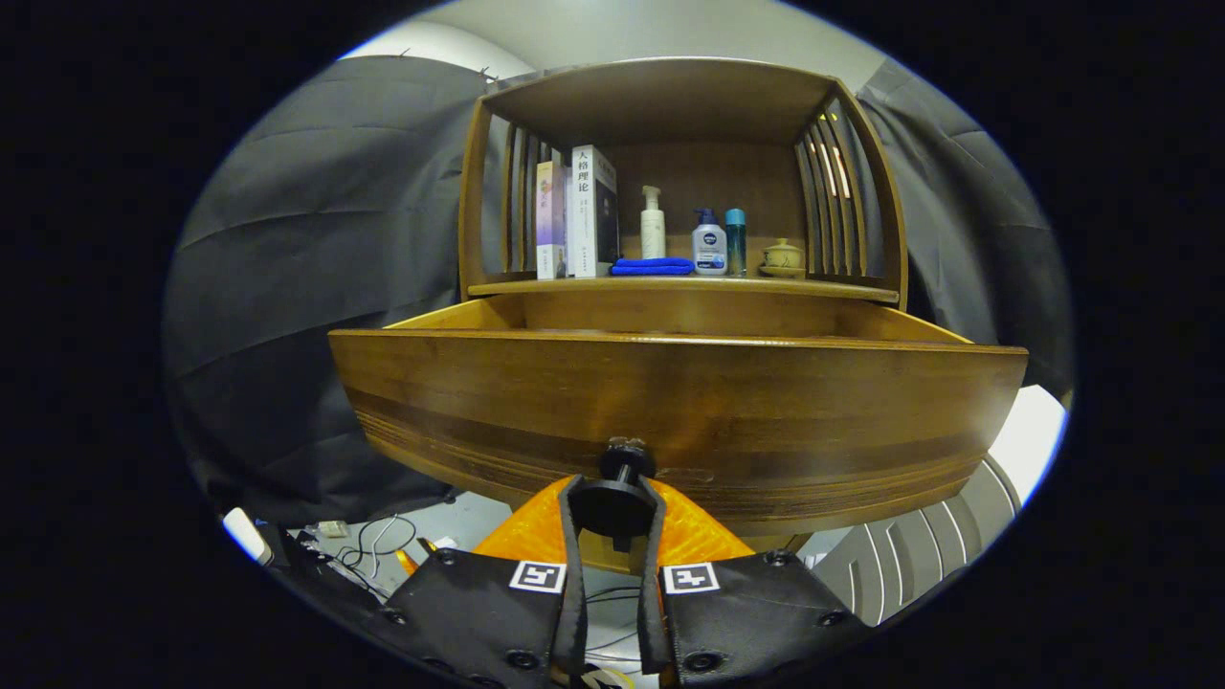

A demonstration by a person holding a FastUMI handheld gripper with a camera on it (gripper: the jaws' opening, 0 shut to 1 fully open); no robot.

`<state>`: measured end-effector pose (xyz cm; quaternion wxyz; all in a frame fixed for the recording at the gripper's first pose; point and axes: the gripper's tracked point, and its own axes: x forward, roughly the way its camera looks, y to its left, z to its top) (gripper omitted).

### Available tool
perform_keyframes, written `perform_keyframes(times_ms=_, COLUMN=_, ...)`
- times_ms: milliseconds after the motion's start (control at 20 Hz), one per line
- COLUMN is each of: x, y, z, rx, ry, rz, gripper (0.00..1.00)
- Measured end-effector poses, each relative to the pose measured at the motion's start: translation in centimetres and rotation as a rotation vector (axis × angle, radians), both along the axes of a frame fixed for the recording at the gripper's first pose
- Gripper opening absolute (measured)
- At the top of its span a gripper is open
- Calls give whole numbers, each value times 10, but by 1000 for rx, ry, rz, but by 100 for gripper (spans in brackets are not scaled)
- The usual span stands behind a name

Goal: Pull open the drawer, take out the items inside it, and place them on the countertop above the cabinet.

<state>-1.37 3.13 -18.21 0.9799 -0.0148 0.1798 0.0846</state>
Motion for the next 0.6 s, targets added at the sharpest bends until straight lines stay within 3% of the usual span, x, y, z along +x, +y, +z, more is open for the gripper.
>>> perform_keyframes(times_ms=250, x=-9, y=-3, z=-1, rx=-6, ry=23, rz=10, gripper=23)
perform_keyframes(times_ms=450, x=-10, y=-2, z=3, rx=9, ry=11, rz=16, gripper=48)
perform_keyframes(times_ms=600, x=-4, y=-9, z=46, rx=-14, ry=-113, rz=28, gripper=66)
